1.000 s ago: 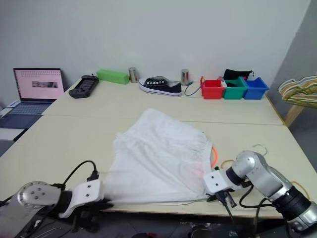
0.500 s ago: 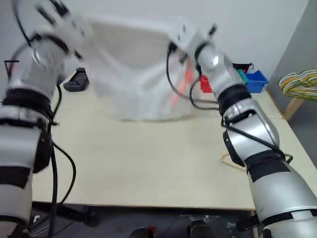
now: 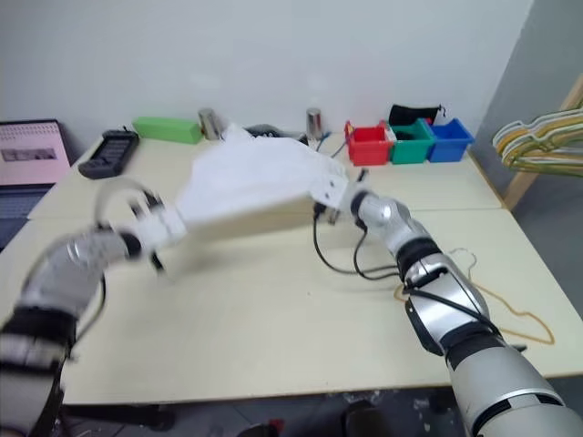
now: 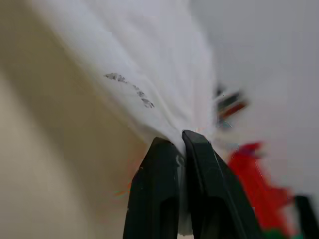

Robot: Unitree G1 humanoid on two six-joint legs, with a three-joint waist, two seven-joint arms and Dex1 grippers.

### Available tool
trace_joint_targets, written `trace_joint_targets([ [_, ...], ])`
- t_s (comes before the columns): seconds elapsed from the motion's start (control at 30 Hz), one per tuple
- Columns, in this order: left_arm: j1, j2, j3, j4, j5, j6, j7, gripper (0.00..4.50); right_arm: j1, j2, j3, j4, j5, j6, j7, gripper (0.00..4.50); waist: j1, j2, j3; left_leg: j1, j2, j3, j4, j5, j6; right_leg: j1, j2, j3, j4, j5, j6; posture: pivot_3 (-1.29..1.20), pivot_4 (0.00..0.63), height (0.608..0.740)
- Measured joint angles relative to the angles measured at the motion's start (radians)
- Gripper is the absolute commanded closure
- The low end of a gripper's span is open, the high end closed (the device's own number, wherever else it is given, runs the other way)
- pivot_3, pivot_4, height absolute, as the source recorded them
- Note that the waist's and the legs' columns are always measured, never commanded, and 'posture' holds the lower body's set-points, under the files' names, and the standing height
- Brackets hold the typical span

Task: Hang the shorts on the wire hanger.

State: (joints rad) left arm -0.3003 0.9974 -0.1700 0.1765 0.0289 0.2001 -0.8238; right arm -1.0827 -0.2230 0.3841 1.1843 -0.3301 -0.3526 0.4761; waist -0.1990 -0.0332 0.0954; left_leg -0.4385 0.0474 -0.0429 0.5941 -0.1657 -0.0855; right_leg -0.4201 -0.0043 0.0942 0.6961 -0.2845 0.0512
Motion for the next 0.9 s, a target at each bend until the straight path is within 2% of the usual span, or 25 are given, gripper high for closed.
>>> trace_joint_targets([
  [0.07, 0.098, 0.088, 0.064, -0.161, -0.060, 0.077, -0.076, 4.50, 0.048, -0.011, 0.002, -0.052, 0.006, 0.022, 0.089, 4.18, 0.004, 0.001, 0.001, 0.005, 0.000, -0.005, 0.000, -0.001, 0.003, 0.005, 0.001, -0.003, 0.002, -0.003, -0.004, -0.02, 0.027, 0.740],
  [0.1, 0.137, 0.142, 0.132, -0.243, -0.082, 0.129, -0.106, 4.50, 0.078, -0.019, 0.002, -0.115, 0.017, 0.042, 0.149, 4.18, 0.006, 0.004, 0.002, 0.013, 0.000, -0.008, -0.001, 0.001, 0.006, 0.014, 0.003, -0.006, 0.002, -0.004, -0.005, -0.01, 0.026, 0.740],
  [0.13, 0.139, 0.148, 0.143, -0.252, -0.086, 0.138, -0.109, 4.50, 0.081, -0.021, 0.002, -0.124, 0.019, 0.045, 0.158, 4.18, 0.006, 0.005, 0.003, 0.016, 0.000, -0.008, -0.001, 0.002, 0.007, 0.017, 0.003, -0.006, 0.002, -0.006, -0.003, -0.01, 0.026, 0.740],
  [0.17, 0.156, 0.161, 0.181, -0.281, -0.092, 0.164, -0.111, 4.50, 0.104, -0.036, 0.002, -0.200, 0.029, 0.071, 0.211, 4.18, 0.010, 0.008, 0.004, 0.025, -0.001, -0.008, -0.002, 0.005, 0.012, 0.027, 0.004, -0.006, 0.002, -0.008, -0.001, -0.01, 0.027, 0.740],
  [0.2, 0.177, 0.168, 0.195, -0.293, -0.096, 0.176, -0.114, 4.50, 0.135, -0.060, 0.004, -0.267, 0.037, 0.085, 0.260, 4.18, 0.012, 0.008, 0.005, 0.031, -0.001, -0.009, -0.002, 0.005, 0.013, 0.034, 0.004, -0.006, 0.001, -0.011, -0.006, -0.01, 0.027, 0.740],
  [0.27, 0.211, 0.170, 0.200, -0.308, -0.096, 0.181, -0.120, 4.50, 0.192, -0.096, 0.018, -0.373, 0.039, 0.111, 0.336, 4.18, 0.017, 0.008, 0.005, 0.047, -0.001, -0.010, -0.002, 0.005, 0.012, 0.045, 0.004, -0.004, -0.003, -0.015, -0.009, -0.01, 0.030, 0.740],
  [0.3, 0.241, 0.173, 0.200, -0.318, -0.095, 0.178, -0.126, 4.50, 0.249, -0.127, 0.035, -0.474, 0.040, 0.141, 0.396, 4.18, 0.021, 0.008, 0.004, 0.050, -0.001, -0.012, -0.003, 0.001, 0.007, 0.049, 0.003, -0.004, -0.007, -0.015, -0.009, -0.02, 0.032, 0.740],
  [0.37, 0.304, 0.174, 0.200, -0.339, -0.095, 0.161, -0.139, 4.50, 0.365, -0.172, 0.066, -0.634, 0.043, 0.218, 0.497, 4.18, 0.028, 0.009, 0.005, 0.048, 0.000, -0.012, -0.003, 0.001, 0.006, 0.050, 0.001, -0.004, -0.013, -0.015, -0.009, -0.02, 0.033, 0.740],
  [0.57, 0.407, 0.179, 0.199, -0.371, -0.072, 0.101, -0.147, 4.50, 0.553, -0.283, 0.083, -1.047, 0.081, 0.478, 0.667, 4.18, 0.043, 0.006, 0.003, 0.043, -0.001, -0.005, -0.003, 0.003, 0.009, 0.046, -0.001, 0.000, -0.014, -0.012, -0.005, -0.04, 0.043, 0.740],
  [0.73, 0.431, 0.172, 0.186, -0.363, -0.041, 0.069, -0.145, 4.50, 0.633, -0.326, 0.106, -1.293, 0.132, 0.746, 0.771, 4.18, 0.062, 0.006, 0.002, 0.042, 0.000, -0.005, -0.003, 0.003, 0.009, 0.043, 0.000, -0.002, -0.013, -0.012, -0.005, -0.05, 0.051, 0.740],
  [0.8, 0.445, 0.172, 0.172, -0.357, -0.028, 0.051, -0.148, 4.50, 0.647, -0.354, 0.116, -1.369, 0.171, 0.832, 0.821, 4.18, 0.062, 0.006, 0.002, 0.041, 0.000, -0.003, -0.003, 0.006, 0.014, 0.042, 0.000, -0.001, -0.013, -0.012, -0.005, -0.06, 0.056, 0.740],
  [0.9, 0.446, 0.171, 0.159, -0.352, -0.020, 0.024, -0.150, 4.50, 0.664, -0.398, 0.131, -1.439, 0.227, 0.915, 0.874, 4.18, 0.067, 0.005, 0.002, 0.038, 0.000, -0.002, -0.003, 0.003, 0.012, 0.040, 0.000, 0.000, -0.014, -0.012, -0.005, -0.06, 0.058, 0.740],
])
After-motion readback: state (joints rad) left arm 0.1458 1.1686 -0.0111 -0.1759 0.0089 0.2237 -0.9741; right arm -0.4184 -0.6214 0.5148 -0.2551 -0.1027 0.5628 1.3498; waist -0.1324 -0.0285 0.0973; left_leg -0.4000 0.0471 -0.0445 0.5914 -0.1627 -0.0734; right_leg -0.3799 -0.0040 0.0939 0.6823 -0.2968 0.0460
